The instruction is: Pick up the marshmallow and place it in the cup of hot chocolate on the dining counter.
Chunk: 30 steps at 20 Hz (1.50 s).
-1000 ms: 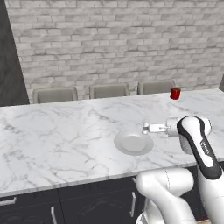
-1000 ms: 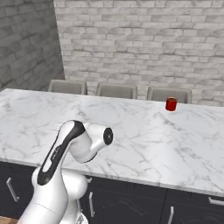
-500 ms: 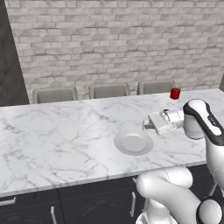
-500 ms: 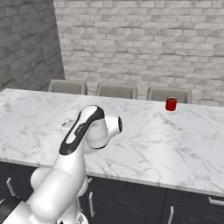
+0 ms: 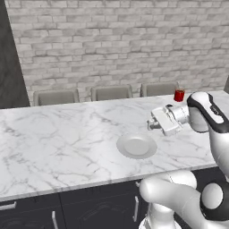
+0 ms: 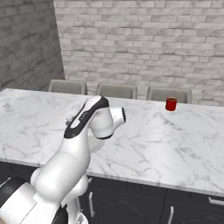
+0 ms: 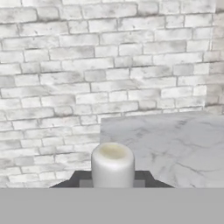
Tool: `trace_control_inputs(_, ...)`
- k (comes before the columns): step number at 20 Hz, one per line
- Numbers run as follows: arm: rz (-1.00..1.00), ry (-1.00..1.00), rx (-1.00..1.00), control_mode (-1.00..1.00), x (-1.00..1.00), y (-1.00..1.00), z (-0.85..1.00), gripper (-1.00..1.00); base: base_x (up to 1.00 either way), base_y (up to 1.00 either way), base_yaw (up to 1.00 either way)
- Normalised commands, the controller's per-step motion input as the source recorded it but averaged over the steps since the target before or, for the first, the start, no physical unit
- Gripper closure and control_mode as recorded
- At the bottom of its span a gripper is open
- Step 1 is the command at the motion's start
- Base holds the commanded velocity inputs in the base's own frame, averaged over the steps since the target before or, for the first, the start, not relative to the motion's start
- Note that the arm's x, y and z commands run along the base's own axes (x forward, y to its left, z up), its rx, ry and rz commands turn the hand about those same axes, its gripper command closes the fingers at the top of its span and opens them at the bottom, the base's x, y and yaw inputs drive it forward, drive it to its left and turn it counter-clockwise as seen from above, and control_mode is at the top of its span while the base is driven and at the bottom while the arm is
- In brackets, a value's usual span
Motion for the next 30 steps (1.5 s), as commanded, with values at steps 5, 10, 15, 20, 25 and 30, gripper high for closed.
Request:
trace_control_inputs(5, 0.0, -0.11, 0.0, -1.0, -0.28, 0.0, 0.05, 1.0, 0.0, 0.0, 0.0)
trace_control_inputs(10, 0.0, -0.17, 0.0, -1.0, -0.47, 0.0, 0.26, 1.0, 0.0, 0.0, 0.0)
trace_control_inputs(15, 0.02, -0.29, 0.0, -1.0, -0.55, 0.0, 0.5, 1.0, 0.0, 0.0, 0.0)
trace_control_inputs(20, 0.02, -0.24, 0.0, -1.0, -0.57, 0.02, 0.56, 1.0, 0.0, 0.0, 0.0)
trace_control_inputs(25, 0.0, -0.01, 0.0, 1.0, -0.19, 0.0, 0.13, 1.0, -0.22, -0.02, 0.0)
trace_control_inputs(30, 0.0, 0.0, 0.0, 1.0, 0.0, 0.0, 0.0, 1.0, -0.41, -0.59, 0.0)
